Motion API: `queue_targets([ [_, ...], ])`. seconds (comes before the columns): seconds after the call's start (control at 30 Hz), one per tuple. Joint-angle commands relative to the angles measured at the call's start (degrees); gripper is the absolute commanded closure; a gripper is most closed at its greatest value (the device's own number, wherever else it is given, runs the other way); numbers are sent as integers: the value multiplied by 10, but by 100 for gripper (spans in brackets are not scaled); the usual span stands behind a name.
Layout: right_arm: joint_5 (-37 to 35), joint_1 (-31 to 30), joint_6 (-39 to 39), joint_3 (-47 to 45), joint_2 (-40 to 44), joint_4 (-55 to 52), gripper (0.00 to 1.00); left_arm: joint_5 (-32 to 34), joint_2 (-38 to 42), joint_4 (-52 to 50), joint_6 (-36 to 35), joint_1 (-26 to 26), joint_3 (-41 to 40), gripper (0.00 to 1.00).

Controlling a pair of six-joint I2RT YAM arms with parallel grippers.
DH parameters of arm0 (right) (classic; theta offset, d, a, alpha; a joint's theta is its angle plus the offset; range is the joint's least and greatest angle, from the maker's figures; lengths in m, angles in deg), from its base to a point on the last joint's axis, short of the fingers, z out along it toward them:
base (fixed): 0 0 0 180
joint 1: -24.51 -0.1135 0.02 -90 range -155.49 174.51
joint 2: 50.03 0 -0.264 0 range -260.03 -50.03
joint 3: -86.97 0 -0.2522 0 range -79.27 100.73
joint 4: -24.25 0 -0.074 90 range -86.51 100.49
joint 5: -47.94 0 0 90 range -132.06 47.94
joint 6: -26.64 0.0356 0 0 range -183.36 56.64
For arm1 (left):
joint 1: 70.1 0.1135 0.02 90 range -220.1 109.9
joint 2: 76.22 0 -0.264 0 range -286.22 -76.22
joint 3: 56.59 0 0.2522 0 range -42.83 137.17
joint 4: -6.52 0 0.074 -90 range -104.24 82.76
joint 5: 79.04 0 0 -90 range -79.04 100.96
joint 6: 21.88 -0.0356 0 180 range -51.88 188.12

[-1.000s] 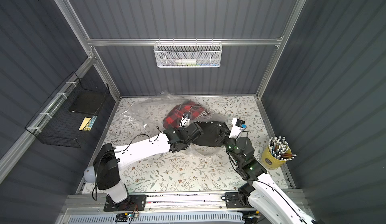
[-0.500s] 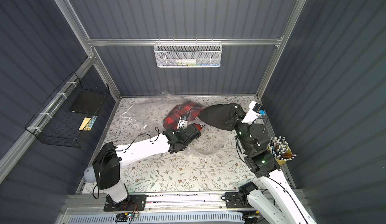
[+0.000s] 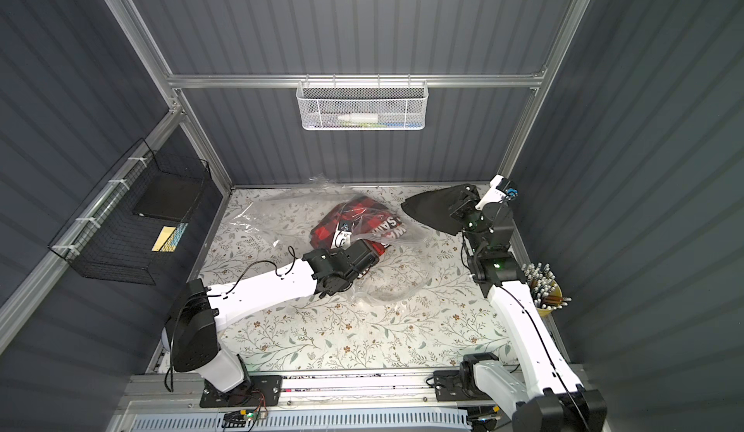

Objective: Take the shirt out of the vacuum bag
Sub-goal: Place the shirt at the center of the board.

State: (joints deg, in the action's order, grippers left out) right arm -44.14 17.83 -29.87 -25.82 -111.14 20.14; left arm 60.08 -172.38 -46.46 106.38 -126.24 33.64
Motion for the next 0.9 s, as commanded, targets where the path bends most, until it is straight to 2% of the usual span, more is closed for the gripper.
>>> queue_targets([
  [0.0,13,15,6,23,-32,85,100,33,39,-41,17,6,-15,100],
  [0.53,-18,29,-4,2,-223,203,100,54,89,-61,41,9,-74,100],
  [0.87,42,28,28,-54,-325,258,100,49,96,-64,56,9,-94,100],
])
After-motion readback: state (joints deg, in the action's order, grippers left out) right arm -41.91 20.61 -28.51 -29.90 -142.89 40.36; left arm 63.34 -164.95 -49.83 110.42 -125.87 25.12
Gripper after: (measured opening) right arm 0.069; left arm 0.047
